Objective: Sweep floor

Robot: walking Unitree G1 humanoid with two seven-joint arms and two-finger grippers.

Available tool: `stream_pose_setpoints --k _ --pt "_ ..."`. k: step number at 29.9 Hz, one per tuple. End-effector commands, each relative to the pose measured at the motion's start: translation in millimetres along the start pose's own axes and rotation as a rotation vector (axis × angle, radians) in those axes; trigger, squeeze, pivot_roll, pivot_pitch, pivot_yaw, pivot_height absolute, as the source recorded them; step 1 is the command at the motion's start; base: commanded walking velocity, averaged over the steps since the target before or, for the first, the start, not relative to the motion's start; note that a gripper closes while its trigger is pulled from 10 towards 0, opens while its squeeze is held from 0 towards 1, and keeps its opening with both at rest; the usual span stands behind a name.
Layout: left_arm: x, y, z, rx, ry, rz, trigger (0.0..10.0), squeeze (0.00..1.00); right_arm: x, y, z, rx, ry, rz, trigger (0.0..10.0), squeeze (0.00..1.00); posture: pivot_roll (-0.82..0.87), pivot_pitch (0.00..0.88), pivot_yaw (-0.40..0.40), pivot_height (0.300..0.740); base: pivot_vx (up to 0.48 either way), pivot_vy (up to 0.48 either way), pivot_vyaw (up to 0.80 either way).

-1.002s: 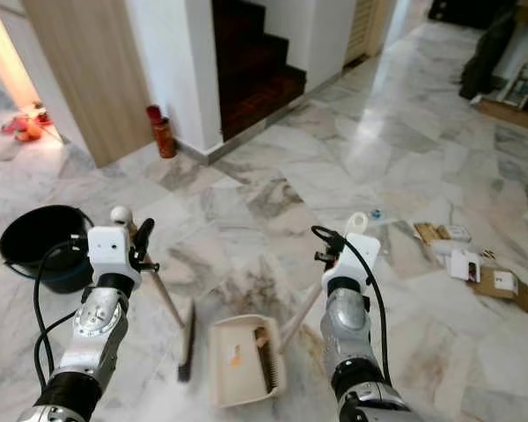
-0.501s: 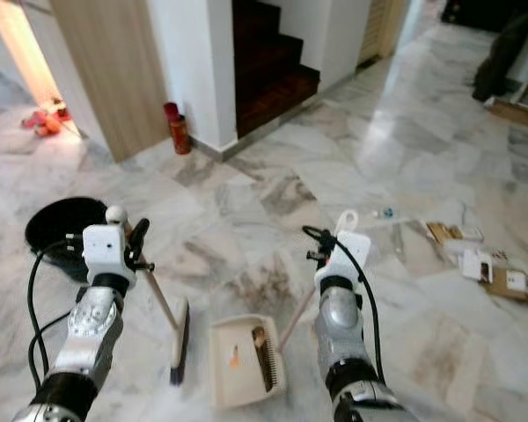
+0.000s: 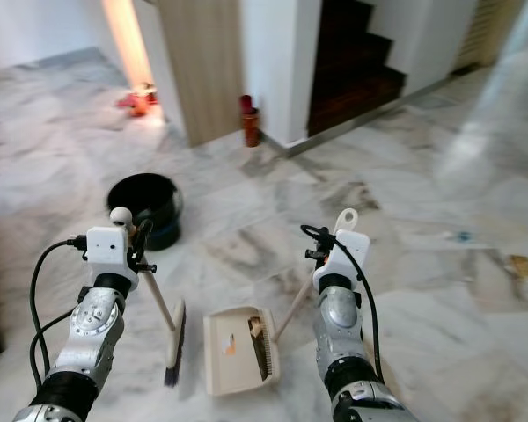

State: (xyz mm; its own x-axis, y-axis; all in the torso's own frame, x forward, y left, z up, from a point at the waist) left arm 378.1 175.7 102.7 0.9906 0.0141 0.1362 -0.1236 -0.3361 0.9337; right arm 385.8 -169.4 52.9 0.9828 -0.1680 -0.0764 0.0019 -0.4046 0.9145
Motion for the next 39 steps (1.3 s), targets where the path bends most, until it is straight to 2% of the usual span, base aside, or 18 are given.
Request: stream_pose_setpoints --k 1,7,18,22,29,39 --pt "4.6 11.9 -6.7 0.001 0.022 0.043 10.0 0.0 5.7 15.5 -12.8 0.002 0.038 0.056 10.0 0.0 0.09 0.0 0.013 0.74 0.0 0.0 0.8" --pt "4.4 11.3 -7.3 -0.001 0.028 0.039 10.0 0.0 6.2 15.3 -12.9 -0.001 0.039 0.051 10.0 0.0 0.09 0.0 0.009 0.74 0.0 0.0 0.69" --pt "4.4 10.1 -9.1 0.005 0.035 0.031 10.0 0.0 6.5 13.9 -13.9 0.003 0.045 0.041 10.0 0.0 0.1 0.0 0.008 0.74 0.0 0.0 0.0" --pt "4.7 8.9 -10.3 0.009 0.039 0.025 10.0 0.0 6.7 13.9 -14.7 -0.005 0.048 0.041 10.0 0.0 0.1 0.0 0.01 0.74 0.276 0.0 0.0" --pt "4.8 8.8 -11.9 0.01 0.042 0.024 10.0 0.0 6.2 10.6 -17.6 -0.009 0.059 0.026 10.0 0.0 0.1 0.0 0.012 0.74 0.295 0.0 0.57" --pt "5.2 9.2 -13.3 0.012 0.046 0.025 10.0 0.0 6.4 10.6 -18.2 0.003 0.061 0.024 10.0 0.0 0.1 0.0 0.011 0.74 0.304 0.0 0.0"
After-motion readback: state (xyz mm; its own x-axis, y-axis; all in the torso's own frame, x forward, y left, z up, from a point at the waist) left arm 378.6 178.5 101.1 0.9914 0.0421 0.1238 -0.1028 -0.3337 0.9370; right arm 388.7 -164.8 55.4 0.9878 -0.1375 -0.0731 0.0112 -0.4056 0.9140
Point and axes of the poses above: a point about 5 cm out from each wrist's last joint towards the gripper, its own x axis pointing out of the wrist towards the gripper, its own y axis along the axis of the wrist's last joint, z = x × y, the point moved 6 cm from there along x, pointing out of the wrist towards the gripper, and after that the axes turned 14 degrees about x, right-handed, at the moved point
